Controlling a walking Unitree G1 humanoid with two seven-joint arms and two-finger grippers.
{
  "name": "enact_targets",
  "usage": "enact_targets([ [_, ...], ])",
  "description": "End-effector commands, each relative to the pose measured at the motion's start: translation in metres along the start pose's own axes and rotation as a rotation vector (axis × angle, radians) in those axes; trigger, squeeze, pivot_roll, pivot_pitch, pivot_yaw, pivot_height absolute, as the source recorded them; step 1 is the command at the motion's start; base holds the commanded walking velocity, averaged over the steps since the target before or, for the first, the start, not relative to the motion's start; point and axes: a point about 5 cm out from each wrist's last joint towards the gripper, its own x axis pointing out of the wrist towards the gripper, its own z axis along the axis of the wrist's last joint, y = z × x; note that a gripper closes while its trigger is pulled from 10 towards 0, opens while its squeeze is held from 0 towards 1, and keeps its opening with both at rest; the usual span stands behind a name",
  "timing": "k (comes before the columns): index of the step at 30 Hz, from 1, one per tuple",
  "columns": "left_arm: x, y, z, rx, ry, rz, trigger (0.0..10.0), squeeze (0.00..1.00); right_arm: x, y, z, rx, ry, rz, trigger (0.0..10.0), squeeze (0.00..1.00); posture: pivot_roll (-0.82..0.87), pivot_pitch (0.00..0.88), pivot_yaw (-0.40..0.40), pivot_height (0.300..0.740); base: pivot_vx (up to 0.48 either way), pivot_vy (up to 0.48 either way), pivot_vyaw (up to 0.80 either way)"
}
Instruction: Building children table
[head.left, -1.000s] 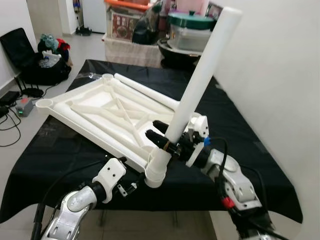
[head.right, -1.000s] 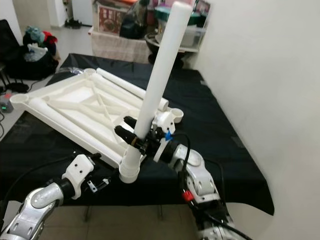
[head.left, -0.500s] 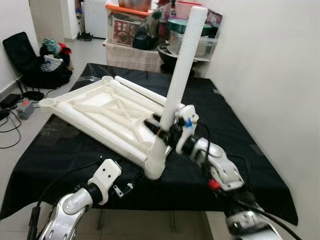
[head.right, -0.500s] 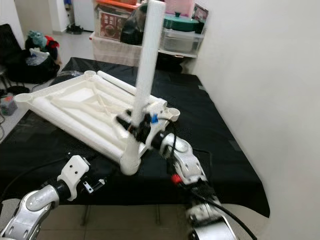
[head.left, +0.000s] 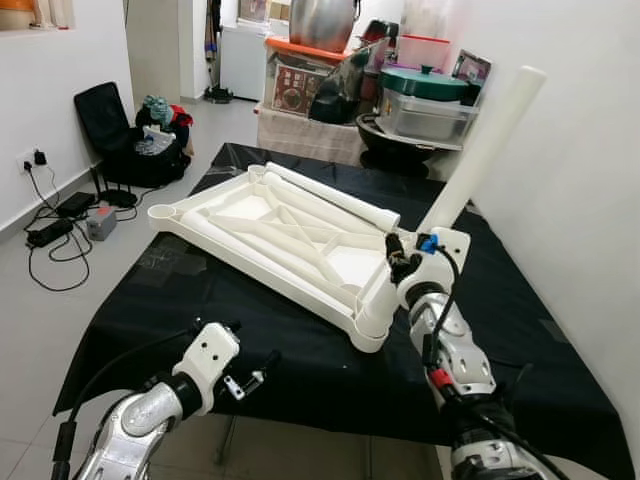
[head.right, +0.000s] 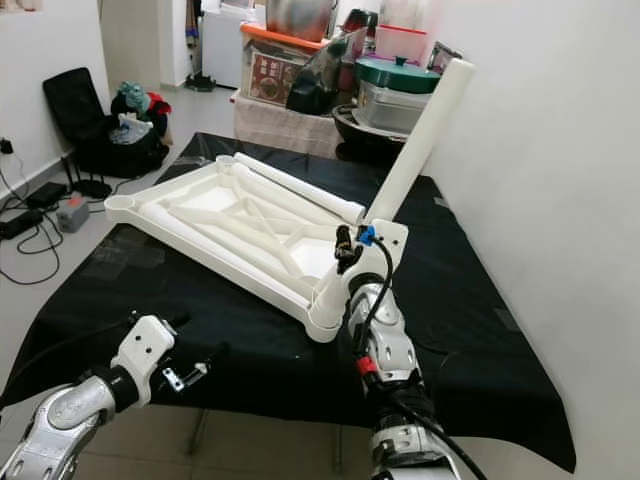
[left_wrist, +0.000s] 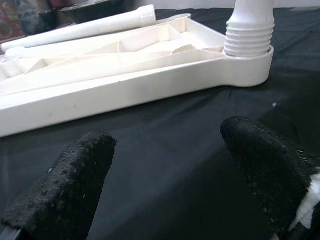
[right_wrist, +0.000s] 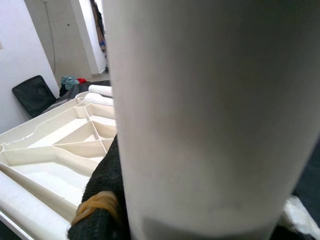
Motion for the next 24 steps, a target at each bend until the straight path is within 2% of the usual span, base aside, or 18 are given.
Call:
enact_targets([
  [1, 0.004, -0.004, 0.001, -0.007, -0.003, -0.018, 10.0, 0.0, -0.017, -0.022, -0.06, -0.067, 0.255, -0.105, 10.0, 0.0, 0.11, 0.0, -0.142, 0.74, 0.0, 0.0, 0.0],
  [5, 0.003, -0.004, 0.001, -0.008, 0.0, -0.018, 10.0, 0.0, -0.017, -0.01, -0.06, -0.105, 0.246, -0.063, 10.0, 0.0, 0.11, 0.0, -0.144, 0.74, 0.0, 0.0, 0.0],
  [11, 0.003, -0.004, 0.0, -0.009, 0.003, -0.017, 10.0, 0.0, -0.018, -0.003, -0.059, -0.153, 0.243, 0.034, 10.0, 0.0, 0.11, 0.0, -0.144, 0.74, 0.0, 0.0, 0.0],
  [13, 0.004, -0.004, -0.001, -0.011, 0.005, -0.02, 10.0, 0.0, -0.021, 0.003, -0.062, -0.168, 0.276, 0.174, 10.0, 0.0, 0.11, 0.0, -0.143, 0.74, 0.0, 0.0, 0.0],
  [14, 0.004, -0.004, -0.001, -0.011, 0.005, -0.02, 10.0, 0.0, -0.021, 0.003, -0.062, -0.168, 0.276, 0.174, 10.0, 0.0, 0.11, 0.0, -0.143, 0.74, 0.0, 0.0, 0.0],
  [15, 0.004, -0.005, -0.001, -0.012, 0.005, -0.023, 10.0, 0.0, -0.023, 0.006, -0.061, -0.177, 0.284, 0.271, 10.0, 0.0, 0.11, 0.0, -0.146, 0.74, 0.0, 0.0, 0.0],
  [16, 0.004, -0.005, -0.001, -0.012, 0.005, -0.023, 10.0, 0.0, -0.023, 0.006, -0.061, -0.177, 0.284, 0.271, 10.0, 0.0, 0.11, 0.0, -0.146, 0.74, 0.0, 0.0, 0.0],
  [17, 0.005, -0.006, -0.001, -0.013, 0.004, -0.026, 10.0, 0.0, -0.026, 0.01, -0.059, -0.179, 0.297, 0.376, 10.0, 0.0, 0.11, 0.0, -0.149, 0.74, 0.0, 0.0, 0.0],
  [18, 0.005, -0.006, -0.001, -0.013, 0.004, -0.026, 10.0, 0.0, -0.026, 0.01, -0.059, -0.179, 0.297, 0.376, 10.0, 0.0, 0.11, 0.0, -0.149, 0.74, 0.0, 0.0, 0.0],
  [19, 0.005, -0.006, -0.001, -0.015, 0.003, -0.028, 10.0, 0.0, -0.028, 0.012, -0.057, -0.183, 0.31, 0.465, 10.0, 0.0, 0.11, 0.0, -0.154, 0.74, 0.0, 0.0, 0.0],
  [21, 0.005, -0.006, -0.001, -0.015, 0.003, -0.028, 10.0, 0.0, -0.028, 0.012, -0.057, -0.183, 0.31, 0.465, 10.0, 0.0, 0.11, 0.0, -0.154, 0.74, 0.0, 0.0, 0.0],
  [24, 0.005, -0.008, -0.001, -0.022, 0.003, -0.028, 10.0, 0.0, -0.028, 0.015, -0.052, -0.145, 0.348, 0.594, 10.0, 0.0, 0.12, 0.0, -0.161, 0.74, 0.0, 0.0, 0.0],
])
